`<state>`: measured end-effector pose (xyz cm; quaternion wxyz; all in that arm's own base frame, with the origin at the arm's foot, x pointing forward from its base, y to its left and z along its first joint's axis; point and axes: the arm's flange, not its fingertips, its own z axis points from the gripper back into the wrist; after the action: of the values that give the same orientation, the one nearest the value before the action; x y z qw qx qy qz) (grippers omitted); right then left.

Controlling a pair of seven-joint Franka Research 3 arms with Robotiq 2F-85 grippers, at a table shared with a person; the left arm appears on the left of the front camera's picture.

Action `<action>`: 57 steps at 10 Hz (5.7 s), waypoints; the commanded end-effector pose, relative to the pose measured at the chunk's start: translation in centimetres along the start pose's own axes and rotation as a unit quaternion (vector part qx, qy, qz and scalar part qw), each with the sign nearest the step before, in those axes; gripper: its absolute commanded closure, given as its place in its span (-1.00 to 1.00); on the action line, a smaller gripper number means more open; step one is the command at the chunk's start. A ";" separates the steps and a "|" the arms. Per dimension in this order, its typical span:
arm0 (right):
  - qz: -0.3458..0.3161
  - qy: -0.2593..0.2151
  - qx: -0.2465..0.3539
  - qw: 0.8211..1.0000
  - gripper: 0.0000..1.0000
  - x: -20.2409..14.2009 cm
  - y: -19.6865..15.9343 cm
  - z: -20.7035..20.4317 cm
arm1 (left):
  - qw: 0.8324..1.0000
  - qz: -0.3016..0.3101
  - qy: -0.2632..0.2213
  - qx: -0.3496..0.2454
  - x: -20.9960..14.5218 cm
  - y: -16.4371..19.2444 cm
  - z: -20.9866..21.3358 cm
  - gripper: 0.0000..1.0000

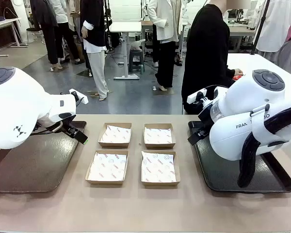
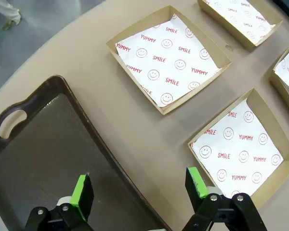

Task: Individually package the donuts and arrange them on the tray.
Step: Pick up one Paper togo box.

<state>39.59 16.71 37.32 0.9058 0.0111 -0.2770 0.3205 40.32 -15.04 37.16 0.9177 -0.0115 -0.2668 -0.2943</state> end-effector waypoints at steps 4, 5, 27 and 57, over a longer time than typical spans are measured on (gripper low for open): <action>0.000 0.000 0.000 1.000 -1.00 0.0 0.0 0.0 | 1.000 0.000 0.000 0.000 0.0 0.0 0.0 -1.00; 0.000 0.000 0.000 1.000 -1.00 0.0 0.0 0.0 | 1.000 0.000 0.000 0.000 0.0 0.0 0.0 -1.00; 0.049 0.143 0.053 0.987 -1.00 -1.7 4.1 12.3 | 0.989 -0.063 0.096 -0.097 -2.8 1.7 12.2 -1.00; -0.403 -0.099 0.489 0.767 -1.00 -23.3 -16.8 13.9 | 0.738 0.438 -0.069 -0.509 -19.0 20.7 13.2 -1.00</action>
<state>27.58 -12.75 39.91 0.7932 0.5928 -0.1389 0.0141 32.24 14.63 41.75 0.7870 -0.6063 -0.1029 0.0493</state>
